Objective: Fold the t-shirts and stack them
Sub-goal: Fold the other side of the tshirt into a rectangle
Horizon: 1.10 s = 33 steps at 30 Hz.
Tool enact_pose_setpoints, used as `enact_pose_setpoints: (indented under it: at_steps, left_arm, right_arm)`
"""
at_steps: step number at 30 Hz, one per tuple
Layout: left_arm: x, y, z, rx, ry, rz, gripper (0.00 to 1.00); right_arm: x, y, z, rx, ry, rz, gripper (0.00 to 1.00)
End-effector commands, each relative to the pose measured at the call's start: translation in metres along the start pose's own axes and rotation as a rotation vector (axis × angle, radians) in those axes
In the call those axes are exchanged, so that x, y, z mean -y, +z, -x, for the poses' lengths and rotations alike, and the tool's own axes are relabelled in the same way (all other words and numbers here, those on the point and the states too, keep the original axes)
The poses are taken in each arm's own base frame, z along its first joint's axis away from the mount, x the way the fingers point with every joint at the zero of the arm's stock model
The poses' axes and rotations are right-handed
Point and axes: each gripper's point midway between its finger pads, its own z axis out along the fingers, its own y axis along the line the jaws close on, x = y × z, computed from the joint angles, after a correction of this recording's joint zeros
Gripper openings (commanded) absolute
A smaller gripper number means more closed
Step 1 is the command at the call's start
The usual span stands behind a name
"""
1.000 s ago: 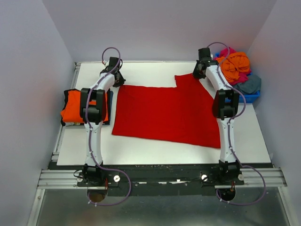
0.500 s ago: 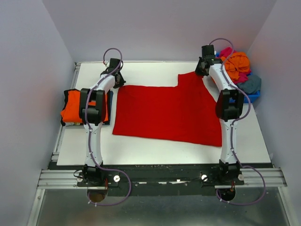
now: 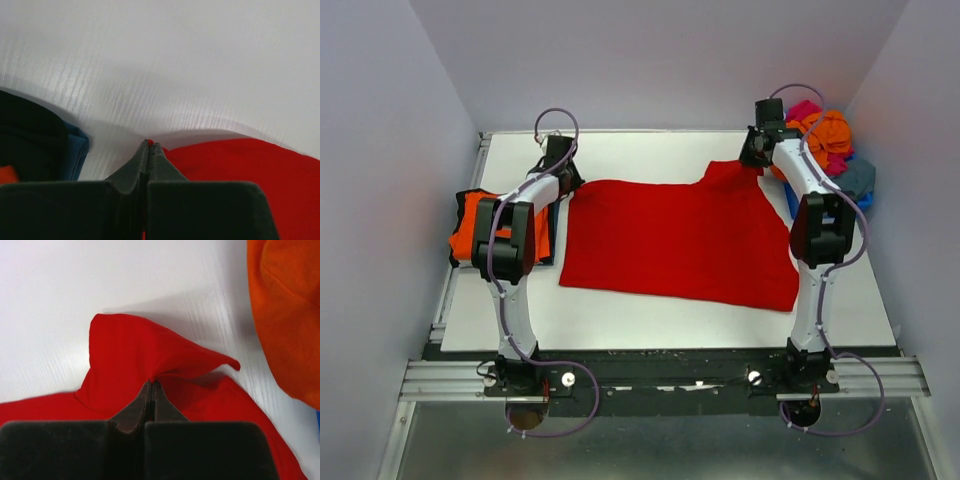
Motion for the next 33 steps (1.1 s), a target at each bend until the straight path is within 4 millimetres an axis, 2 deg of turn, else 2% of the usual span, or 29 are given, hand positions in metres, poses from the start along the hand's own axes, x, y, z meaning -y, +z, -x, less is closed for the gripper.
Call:
enact_pose_setpoints:
  at_steps: [1, 12, 23, 29, 33]
  left_arm:
    - [0.01, -0.023, 0.031, 0.133, 0.02, -0.047, 0.0]
    - [0.01, -0.039, 0.028, 0.202, 0.081, -0.12, 0.0]
    - [0.018, -0.071, 0.028, 0.308, 0.088, -0.247, 0.0]
    - [0.014, -0.091, 0.032, 0.395, 0.119, -0.269, 0.0]
    - [0.007, -0.097, 0.03, 0.412, 0.131, -0.254, 0.0]
  right_arm:
    - [0.001, -0.029, 0.008, 0.035, -0.013, 0.024, 0.01]
    - [0.014, -0.066, -0.017, 0.015, -0.021, 0.016, 0.01]
    - [0.023, -0.095, -0.044, -0.008, -0.025, 0.029, 0.01]
    - [0.029, -0.112, -0.051, -0.003, -0.031, 0.024, 0.01]
    - [0.033, -0.122, -0.058, -0.013, -0.034, 0.02, 0.01]
